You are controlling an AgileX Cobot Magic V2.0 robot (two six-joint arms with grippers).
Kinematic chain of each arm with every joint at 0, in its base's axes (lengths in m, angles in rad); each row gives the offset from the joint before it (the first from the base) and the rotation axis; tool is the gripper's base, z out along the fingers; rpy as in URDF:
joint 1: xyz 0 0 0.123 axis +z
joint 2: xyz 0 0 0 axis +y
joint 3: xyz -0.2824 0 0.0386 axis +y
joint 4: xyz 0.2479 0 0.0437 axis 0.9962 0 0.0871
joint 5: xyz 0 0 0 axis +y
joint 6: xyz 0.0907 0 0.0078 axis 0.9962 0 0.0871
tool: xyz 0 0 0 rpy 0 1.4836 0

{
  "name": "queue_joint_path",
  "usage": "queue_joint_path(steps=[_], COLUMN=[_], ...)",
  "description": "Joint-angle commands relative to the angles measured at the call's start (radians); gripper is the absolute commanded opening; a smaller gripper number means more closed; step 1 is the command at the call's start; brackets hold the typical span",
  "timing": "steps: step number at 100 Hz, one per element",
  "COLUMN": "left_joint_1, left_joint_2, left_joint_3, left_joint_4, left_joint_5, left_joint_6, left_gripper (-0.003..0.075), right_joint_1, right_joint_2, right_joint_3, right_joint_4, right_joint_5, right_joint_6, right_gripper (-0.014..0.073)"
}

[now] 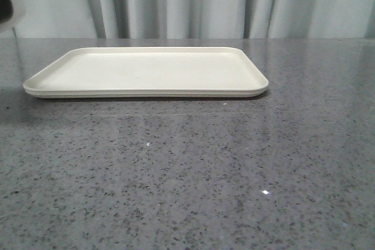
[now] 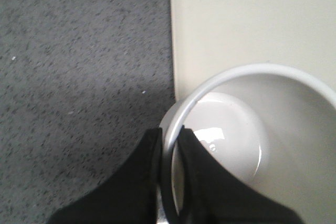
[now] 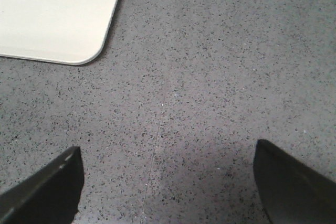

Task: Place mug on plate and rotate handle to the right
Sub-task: 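Grip the mug rim with the left gripper and lift it, then carry the mug over the cream tray and lower it onto it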

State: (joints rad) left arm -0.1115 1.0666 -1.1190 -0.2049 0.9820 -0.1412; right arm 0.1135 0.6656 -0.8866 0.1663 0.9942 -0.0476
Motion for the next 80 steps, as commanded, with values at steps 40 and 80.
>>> queue_joint_path(steps=[40, 80], left_joint_1=[-0.228, -0.338], left_joint_2=[0.371, 0.596], left_joint_3=[-0.325, -0.485], left_joint_4=[-0.029, 0.047], left_joint_5=[-0.107, -0.109], left_joint_6=[-0.063, -0.183], left_gripper=[-0.0020, -0.0020], right_joint_1=[-0.009, -0.009], right_joint_2=[0.007, 0.007], right_joint_3=[-0.032, -0.032], right_joint_4=[0.010, 0.010], right_joint_5=[-0.055, -0.055], right_joint_6=[-0.005, -0.005], right_gripper=[0.0648, 0.0648])
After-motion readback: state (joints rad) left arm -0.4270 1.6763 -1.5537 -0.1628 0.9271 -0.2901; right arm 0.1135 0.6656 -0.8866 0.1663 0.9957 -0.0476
